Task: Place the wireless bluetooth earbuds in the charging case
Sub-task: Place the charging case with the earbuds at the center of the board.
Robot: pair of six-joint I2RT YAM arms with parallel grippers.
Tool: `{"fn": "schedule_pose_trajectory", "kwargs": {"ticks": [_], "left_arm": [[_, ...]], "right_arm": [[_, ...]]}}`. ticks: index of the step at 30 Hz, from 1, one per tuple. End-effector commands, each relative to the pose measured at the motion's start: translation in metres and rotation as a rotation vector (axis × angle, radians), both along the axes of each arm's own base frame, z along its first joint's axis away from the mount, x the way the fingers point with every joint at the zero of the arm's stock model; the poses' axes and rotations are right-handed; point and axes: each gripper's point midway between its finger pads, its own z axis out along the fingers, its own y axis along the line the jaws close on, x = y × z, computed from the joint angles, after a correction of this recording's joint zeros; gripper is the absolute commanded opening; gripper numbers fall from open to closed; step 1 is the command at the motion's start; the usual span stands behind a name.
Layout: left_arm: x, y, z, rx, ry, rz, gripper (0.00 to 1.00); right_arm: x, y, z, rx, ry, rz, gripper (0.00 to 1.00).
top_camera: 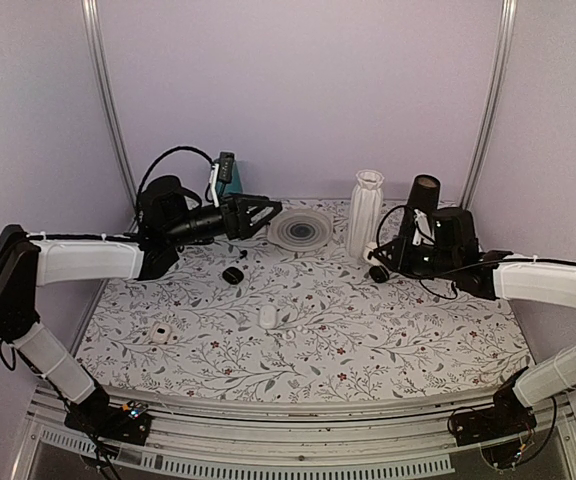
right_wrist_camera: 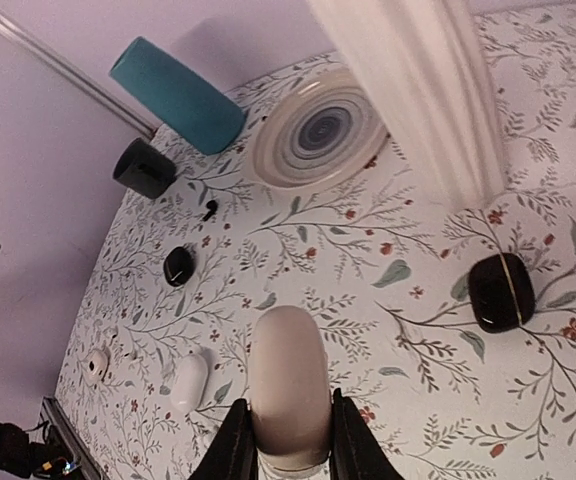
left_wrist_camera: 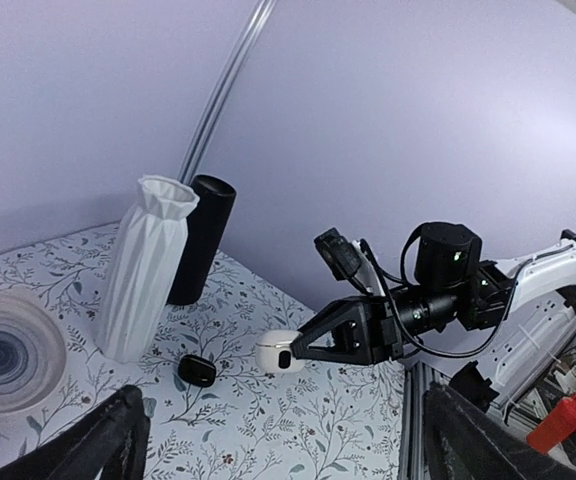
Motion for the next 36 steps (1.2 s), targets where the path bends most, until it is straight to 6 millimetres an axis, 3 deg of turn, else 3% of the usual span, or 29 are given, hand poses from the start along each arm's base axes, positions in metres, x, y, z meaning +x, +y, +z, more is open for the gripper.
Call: {"fn": "schedule_pose_trajectory", "kwargs": {"ticks": [1, 6, 17, 26, 36], "left_arm": [[0.012, 0.021, -0.002, 0.036, 0.009, 0.13, 0.96], [0.013, 0.026, -0.006, 0.06, 0.018, 0.161, 0.96], [0.012, 0.033, -0.006, 0.095, 0.028, 0.192, 0.96], [0.022, 0.043, -0.025, 0.108, 0.106, 0.277, 0.96], [0.024, 0.045, -0.035, 0.116, 0.147, 0.3, 0.96]], "right_arm": [[0.019, -0.046, -0.003, 0.117, 0.04, -0.22, 0.03], [0.037, -0.075, -0.019, 0.139, 0.095, -0.304, 0.02], [0.074, -0.137, -0.077, 0.126, 0.258, -0.425, 0.02], [0.092, -0.15, -0.114, 0.093, 0.328, -0.431, 0.02], [0.094, -0.144, -0.14, 0.112, 0.408, -0.398, 0.03]]}}
